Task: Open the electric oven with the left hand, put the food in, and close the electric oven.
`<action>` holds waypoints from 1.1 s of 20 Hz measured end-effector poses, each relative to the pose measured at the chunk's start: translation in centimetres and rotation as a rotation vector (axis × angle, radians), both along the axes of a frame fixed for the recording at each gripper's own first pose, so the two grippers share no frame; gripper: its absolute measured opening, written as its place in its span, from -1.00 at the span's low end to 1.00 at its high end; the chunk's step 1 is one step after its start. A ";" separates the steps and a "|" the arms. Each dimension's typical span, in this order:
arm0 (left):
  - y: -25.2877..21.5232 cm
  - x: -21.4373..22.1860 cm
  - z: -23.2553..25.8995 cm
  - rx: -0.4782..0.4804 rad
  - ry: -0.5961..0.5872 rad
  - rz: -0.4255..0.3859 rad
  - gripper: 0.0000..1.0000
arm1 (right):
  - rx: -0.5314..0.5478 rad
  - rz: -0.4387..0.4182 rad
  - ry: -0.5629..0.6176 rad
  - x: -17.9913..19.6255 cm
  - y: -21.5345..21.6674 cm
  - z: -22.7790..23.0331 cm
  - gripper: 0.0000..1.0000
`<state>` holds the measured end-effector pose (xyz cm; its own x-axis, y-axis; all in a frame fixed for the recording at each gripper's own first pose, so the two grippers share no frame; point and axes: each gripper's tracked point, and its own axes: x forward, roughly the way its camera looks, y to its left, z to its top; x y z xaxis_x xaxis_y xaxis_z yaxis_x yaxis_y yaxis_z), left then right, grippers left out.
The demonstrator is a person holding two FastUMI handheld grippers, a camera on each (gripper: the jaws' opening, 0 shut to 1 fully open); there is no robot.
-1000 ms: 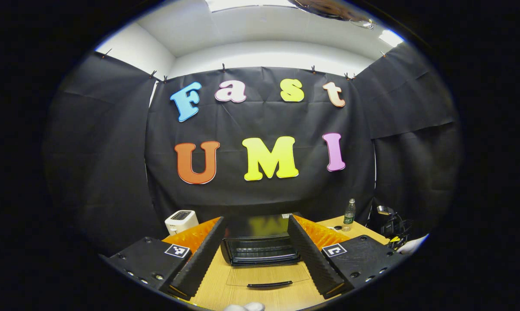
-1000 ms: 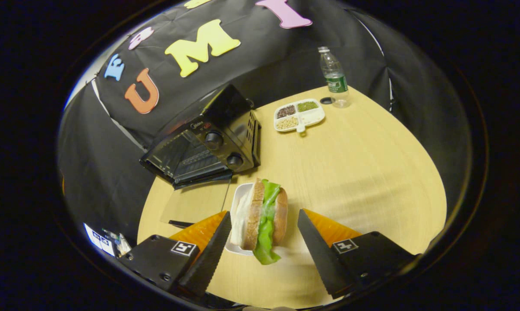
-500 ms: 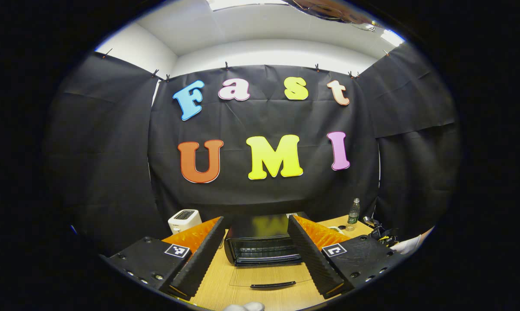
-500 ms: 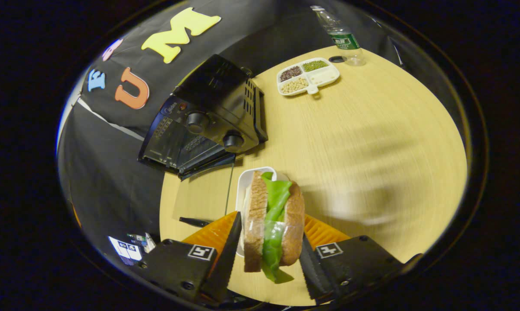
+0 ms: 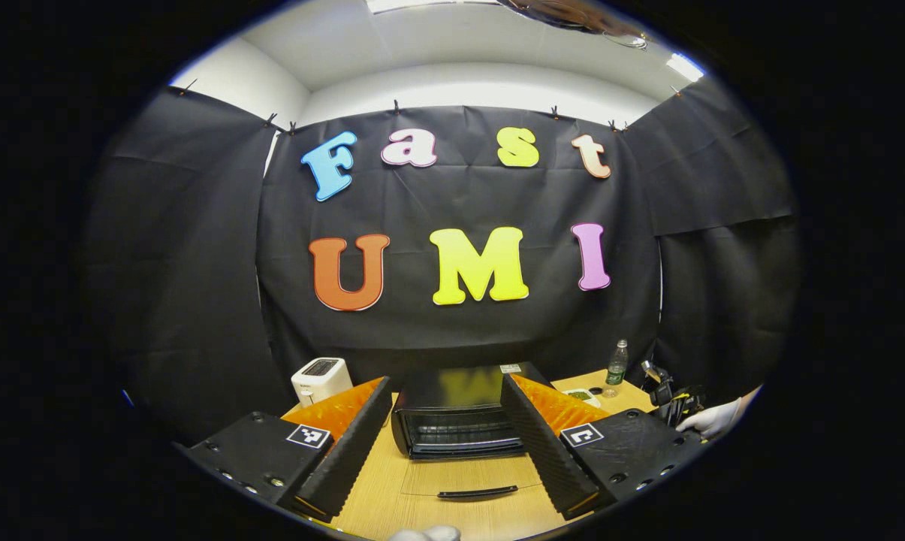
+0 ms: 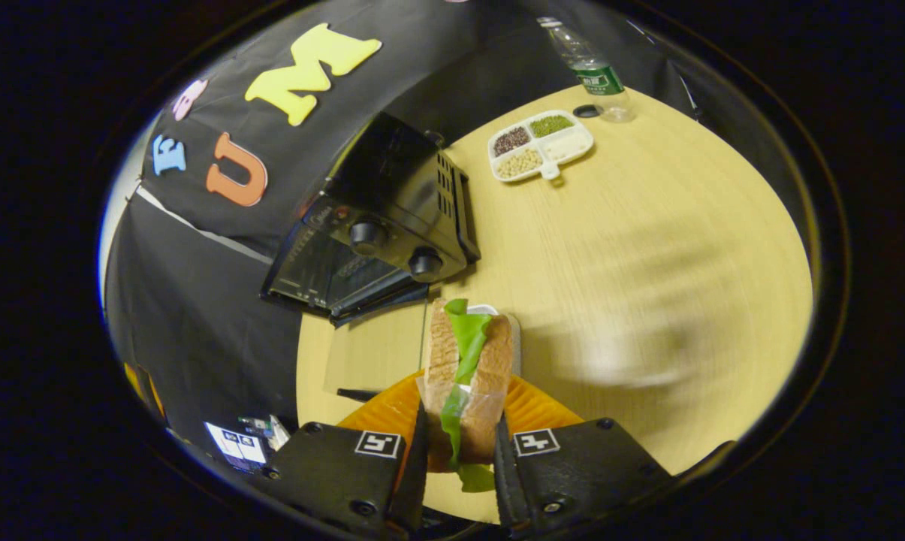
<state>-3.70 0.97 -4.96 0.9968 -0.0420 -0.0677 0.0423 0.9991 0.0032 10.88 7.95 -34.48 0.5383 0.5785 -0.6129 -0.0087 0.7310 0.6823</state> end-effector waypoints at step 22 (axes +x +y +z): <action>8.1 0.5 -2.9 0.062 0.069 -0.059 0.92 | 0.547 -0.579 -0.162 13.3 22.2 3.8 -0.20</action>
